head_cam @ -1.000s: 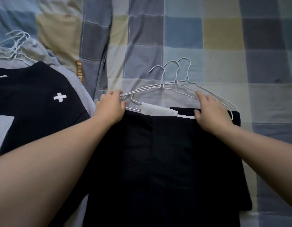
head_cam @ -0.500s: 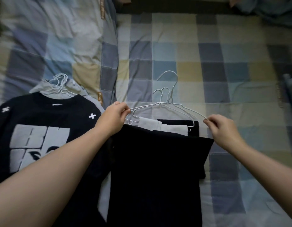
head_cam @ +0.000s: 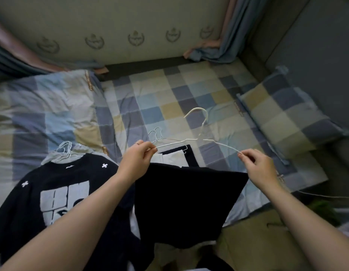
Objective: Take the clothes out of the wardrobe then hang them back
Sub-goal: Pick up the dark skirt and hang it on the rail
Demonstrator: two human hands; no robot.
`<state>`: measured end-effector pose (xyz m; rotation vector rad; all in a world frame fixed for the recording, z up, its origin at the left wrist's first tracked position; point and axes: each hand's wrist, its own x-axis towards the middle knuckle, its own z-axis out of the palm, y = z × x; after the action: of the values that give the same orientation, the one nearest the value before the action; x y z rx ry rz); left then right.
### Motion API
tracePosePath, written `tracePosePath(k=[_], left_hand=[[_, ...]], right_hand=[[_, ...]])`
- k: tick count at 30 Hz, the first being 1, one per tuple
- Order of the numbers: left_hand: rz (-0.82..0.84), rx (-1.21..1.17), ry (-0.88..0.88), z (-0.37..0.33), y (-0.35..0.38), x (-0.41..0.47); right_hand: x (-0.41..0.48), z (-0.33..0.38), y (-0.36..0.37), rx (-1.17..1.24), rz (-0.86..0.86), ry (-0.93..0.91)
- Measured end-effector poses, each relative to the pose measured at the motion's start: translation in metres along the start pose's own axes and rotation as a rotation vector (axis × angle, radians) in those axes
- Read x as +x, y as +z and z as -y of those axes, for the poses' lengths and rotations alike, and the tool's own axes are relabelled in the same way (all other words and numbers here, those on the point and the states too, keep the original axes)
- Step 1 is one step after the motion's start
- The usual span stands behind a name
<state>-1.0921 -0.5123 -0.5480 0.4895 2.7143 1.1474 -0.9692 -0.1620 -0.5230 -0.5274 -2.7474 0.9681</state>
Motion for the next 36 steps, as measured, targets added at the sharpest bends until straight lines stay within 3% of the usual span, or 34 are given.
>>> tracePosePath(k=[13, 18, 23, 28, 36], left_hand=[[0.105, -0.104, 0.397, -0.188, 0.004, -0.017], [0.129, -0.173, 0.538, -0.270, 0.019, -0.055], [0.058, -0.240, 0.759, -0.363, 0.048, -0.127], [0.143, -0.310, 0.963, -0.460, 0.084, -0.206], [0.377, -0.492, 1.161, -0.602, 0.159, -0.350]], right_hand=[[-0.151, 0.006, -0.172, 0.112, -0.391, 0.134], [-0.230, 0.016, -0.240, 0.110, -0.447, 0.171], [-0.326, 0.027, -0.320, 0.057, -0.474, 0.170], [-0.418, 0.058, -0.396, 0.076, -0.453, 0.143], [-0.579, 0.069, -0.501, 0.455, -0.569, 0.261]])
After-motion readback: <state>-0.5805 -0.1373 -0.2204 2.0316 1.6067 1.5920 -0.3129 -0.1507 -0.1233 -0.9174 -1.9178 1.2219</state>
